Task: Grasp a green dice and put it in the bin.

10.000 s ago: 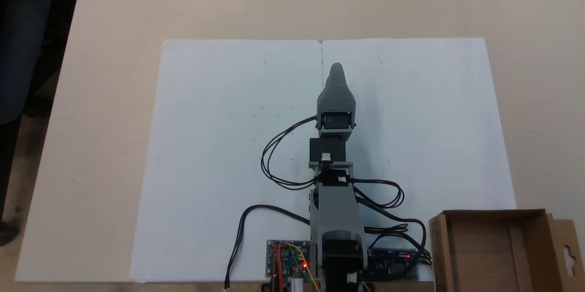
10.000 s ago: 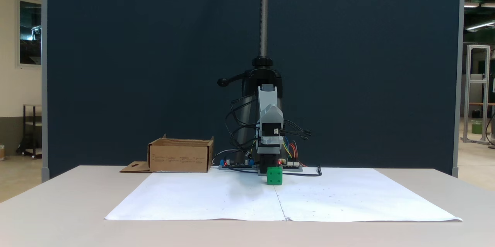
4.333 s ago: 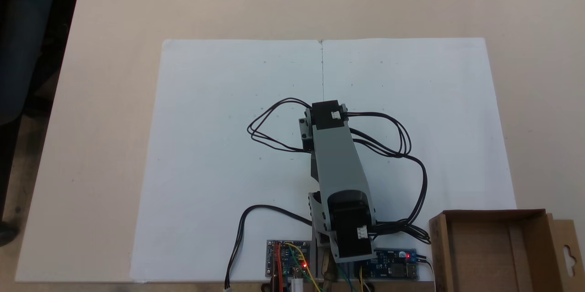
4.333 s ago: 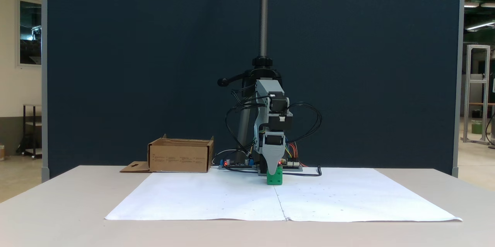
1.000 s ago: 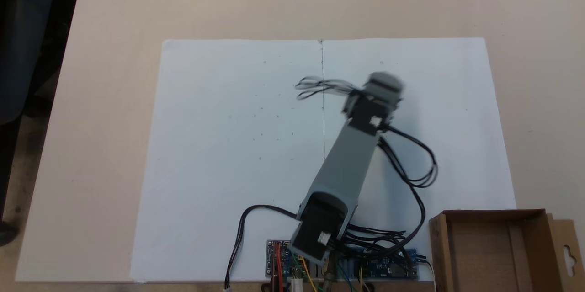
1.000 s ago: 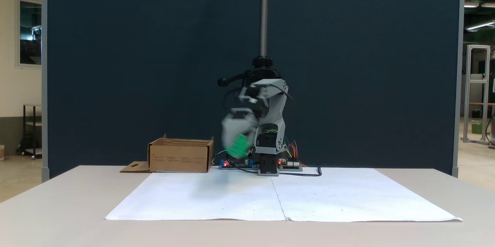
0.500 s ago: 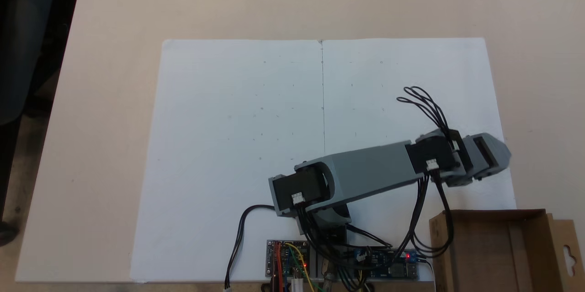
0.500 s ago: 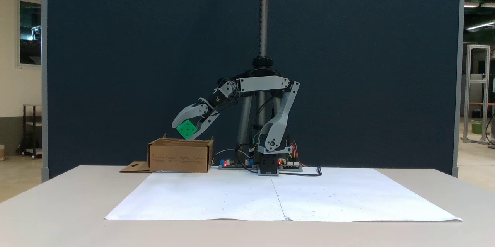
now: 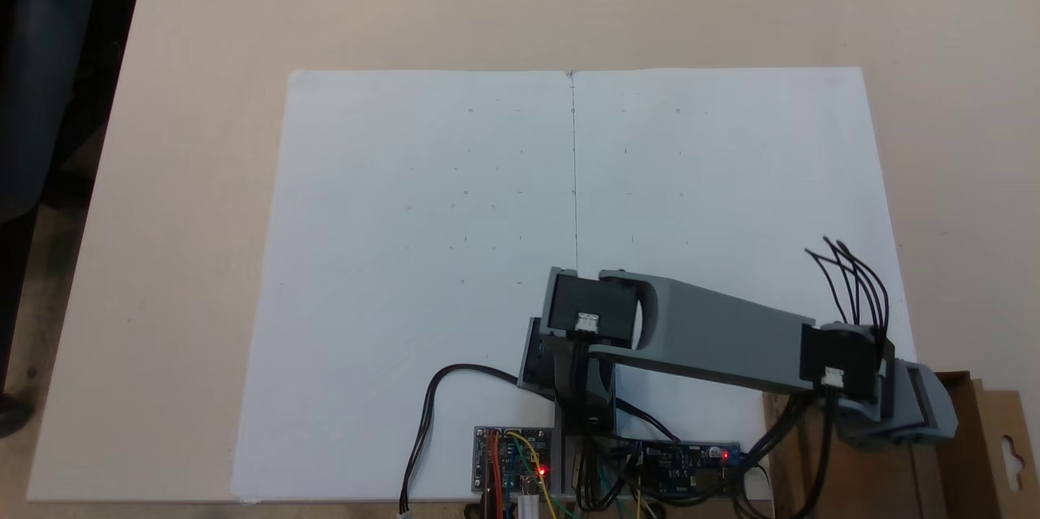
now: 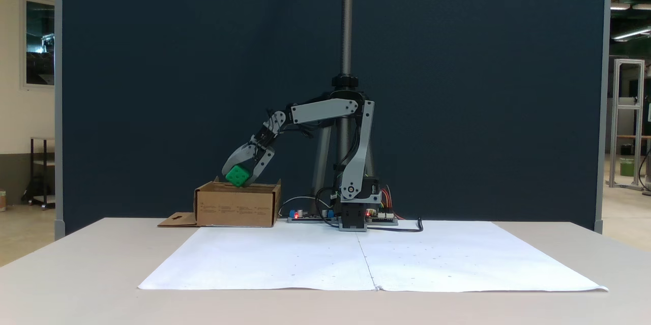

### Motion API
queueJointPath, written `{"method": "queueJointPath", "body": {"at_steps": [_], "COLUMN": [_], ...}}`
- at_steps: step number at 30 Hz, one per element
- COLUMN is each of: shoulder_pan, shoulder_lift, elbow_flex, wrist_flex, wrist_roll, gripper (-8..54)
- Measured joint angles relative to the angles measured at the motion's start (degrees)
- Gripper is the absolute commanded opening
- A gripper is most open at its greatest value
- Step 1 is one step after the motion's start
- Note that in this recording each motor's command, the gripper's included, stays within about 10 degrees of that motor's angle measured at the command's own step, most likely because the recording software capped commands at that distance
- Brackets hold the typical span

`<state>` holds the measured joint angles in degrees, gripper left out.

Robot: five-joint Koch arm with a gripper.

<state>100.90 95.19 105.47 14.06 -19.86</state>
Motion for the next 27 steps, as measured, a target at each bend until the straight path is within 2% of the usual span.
{"method": "queueJointPath", "body": {"at_steps": [1, 2, 3, 10, 15, 22, 27], "shoulder_pan": [0.88, 1.41, 2.11, 1.93, -1.93, -13.71, -25.31], "shoulder_lift": [-2.11, -2.81, -3.69, -5.89, -5.1, 5.19, 10.63], "elbow_flex": [-0.26, -0.44, -0.7, -1.05, -1.05, -2.81, -2.81], "wrist_flex": [0.09, 0.09, 0.0, 0.0, 0.0, 0.97, 2.9], "wrist_roll": [-2.55, -2.55, -2.55, 0.62, 9.23, 20.48, 21.53], "gripper": [11.7, 30.8, 35.6, 37.0, 37.0, 37.0, 38.1]}}
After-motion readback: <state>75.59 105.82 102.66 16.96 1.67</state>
